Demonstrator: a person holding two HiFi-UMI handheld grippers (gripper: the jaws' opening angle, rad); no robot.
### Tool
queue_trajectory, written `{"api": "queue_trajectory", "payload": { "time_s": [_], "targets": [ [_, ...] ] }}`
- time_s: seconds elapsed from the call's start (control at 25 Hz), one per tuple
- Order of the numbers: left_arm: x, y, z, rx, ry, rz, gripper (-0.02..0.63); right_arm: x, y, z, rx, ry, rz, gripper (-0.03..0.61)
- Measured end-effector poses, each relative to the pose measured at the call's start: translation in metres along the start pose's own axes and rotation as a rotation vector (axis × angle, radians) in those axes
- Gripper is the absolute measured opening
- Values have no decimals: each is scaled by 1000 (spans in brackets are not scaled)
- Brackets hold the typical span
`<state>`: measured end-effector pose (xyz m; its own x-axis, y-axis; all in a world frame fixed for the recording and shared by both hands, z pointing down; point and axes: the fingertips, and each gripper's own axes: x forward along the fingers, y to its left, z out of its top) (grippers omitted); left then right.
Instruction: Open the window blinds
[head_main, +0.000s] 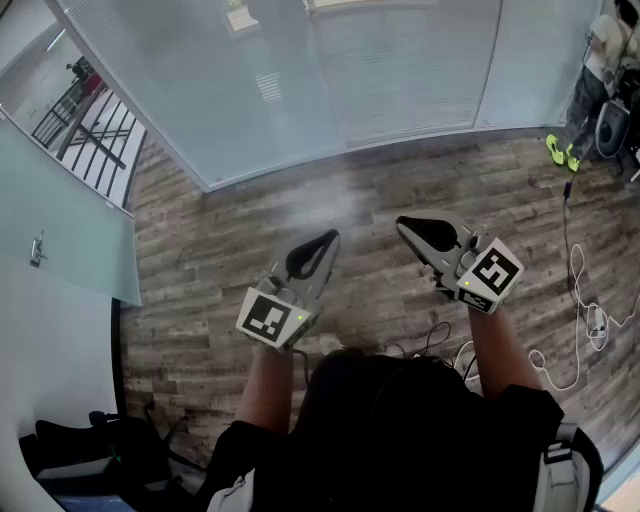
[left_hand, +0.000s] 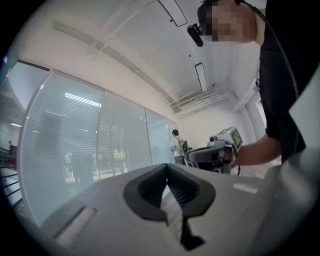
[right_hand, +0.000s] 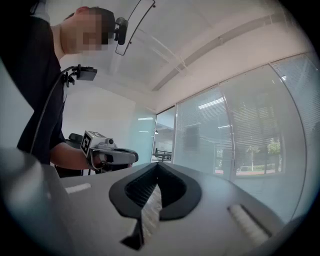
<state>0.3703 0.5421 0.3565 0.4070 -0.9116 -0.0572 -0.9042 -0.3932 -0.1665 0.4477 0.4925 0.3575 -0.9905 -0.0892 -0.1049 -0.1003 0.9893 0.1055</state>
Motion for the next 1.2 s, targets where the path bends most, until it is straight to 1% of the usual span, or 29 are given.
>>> {"api": "queue_trajectory", "payload": {
  "time_s": [0.48,0.8,0.96,1.2],
  "targets": [
    [5,-7,-1,1,5,-10,5,-2,-2,-2,3,0,1,5],
    [9,-8,-3,7,9,-27,5,-6,-13,0,44,-38,-53,5],
    [8,-9,-5,9,11,-26,5,-6,-7,-4,35,-37,-25,6],
    [10,-6,-12,14,48,-24,5,3,-2,-5,48,-58,1,6]
  ]
}}
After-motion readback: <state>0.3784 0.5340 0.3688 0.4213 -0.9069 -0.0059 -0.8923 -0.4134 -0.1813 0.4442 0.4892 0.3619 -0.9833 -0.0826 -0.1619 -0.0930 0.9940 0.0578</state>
